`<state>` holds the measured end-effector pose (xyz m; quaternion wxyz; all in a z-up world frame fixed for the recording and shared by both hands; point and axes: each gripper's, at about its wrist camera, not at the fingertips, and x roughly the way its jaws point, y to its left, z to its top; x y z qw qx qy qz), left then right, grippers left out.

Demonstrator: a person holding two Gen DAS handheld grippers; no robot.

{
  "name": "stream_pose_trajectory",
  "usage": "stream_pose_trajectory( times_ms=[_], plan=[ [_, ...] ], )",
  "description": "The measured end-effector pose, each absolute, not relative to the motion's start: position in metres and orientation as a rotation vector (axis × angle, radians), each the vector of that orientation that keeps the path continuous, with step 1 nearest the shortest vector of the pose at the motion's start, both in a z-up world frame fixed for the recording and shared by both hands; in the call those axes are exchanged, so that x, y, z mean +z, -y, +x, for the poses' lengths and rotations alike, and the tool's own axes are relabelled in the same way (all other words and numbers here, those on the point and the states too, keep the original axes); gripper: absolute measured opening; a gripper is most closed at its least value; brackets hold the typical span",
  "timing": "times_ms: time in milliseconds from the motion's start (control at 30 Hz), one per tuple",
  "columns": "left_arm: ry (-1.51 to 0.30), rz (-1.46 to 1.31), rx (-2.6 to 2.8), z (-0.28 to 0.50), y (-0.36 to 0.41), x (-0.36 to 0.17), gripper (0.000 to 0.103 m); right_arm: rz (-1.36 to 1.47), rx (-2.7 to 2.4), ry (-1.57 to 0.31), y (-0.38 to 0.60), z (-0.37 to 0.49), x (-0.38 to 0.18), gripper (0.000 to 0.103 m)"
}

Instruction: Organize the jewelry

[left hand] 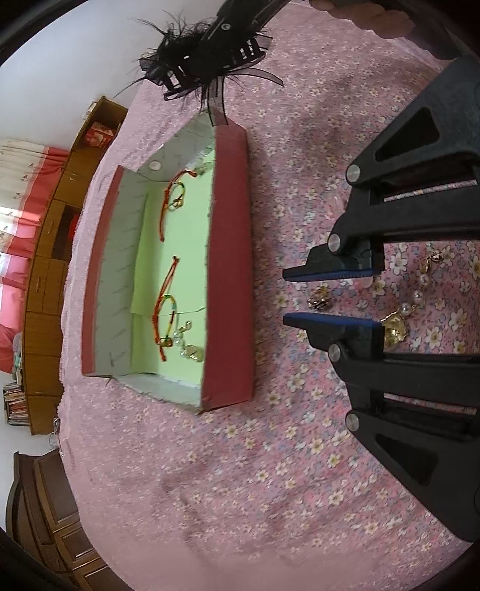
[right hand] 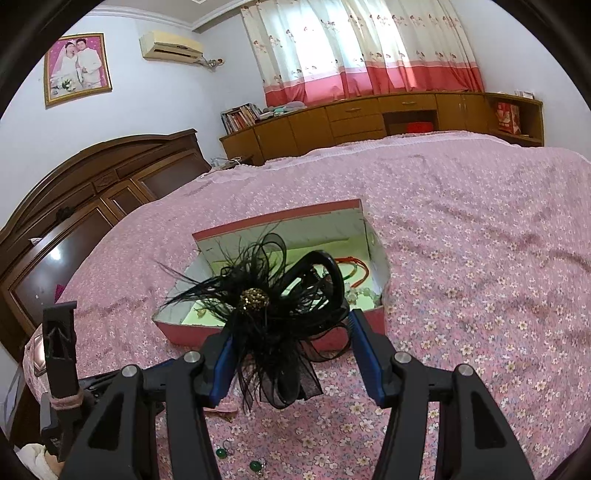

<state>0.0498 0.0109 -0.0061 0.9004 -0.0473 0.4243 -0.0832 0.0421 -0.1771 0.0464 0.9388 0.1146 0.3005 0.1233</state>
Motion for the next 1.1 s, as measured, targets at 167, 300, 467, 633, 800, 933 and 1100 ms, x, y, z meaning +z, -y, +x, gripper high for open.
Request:
stream_pose_trajectory(
  times_ms=[167, 300, 467, 633, 800, 933, 1100],
  plan=[
    [-0.898, -0.102, -0.176, 0.05, -0.009, -0.013, 0.009, 0.245, 0.251, -0.626, 0.179, 0.043, 0.041, 0.059],
    [-0.905, -0.093, -0.168, 0.051, -0.007, -0.019, 0.008, 0.249, 0.251, -0.633, 0.18, 0.043, 0.038, 0.059],
    [-0.923, -0.096, -0.156, 0.055, -0.006, -0.026, 0.008, 0.258, 0.247, -0.641, 0.18, 0.042, 0.036, 0.059],
    [-0.926, -0.085, -0.153, 0.057, -0.005, -0.03, 0.008, 0.262, 0.246, -0.649, 0.182, 0.042, 0.033, 0.059],
    [-0.912, -0.077, -0.157, 0.058, -0.003, -0.031, 0.006, 0.262, 0.246, -0.65, 0.181, 0.042, 0.033, 0.059],
    [-0.887, -0.095, -0.162, 0.052, -0.007, -0.023, 0.006, 0.26, 0.246, -0.65, 0.181, 0.041, 0.032, 0.059],
    [-0.825, -0.1, -0.166, 0.039, -0.011, -0.002, 0.006, 0.256, 0.247, -0.646, 0.18, 0.039, 0.033, 0.059]
  ],
)
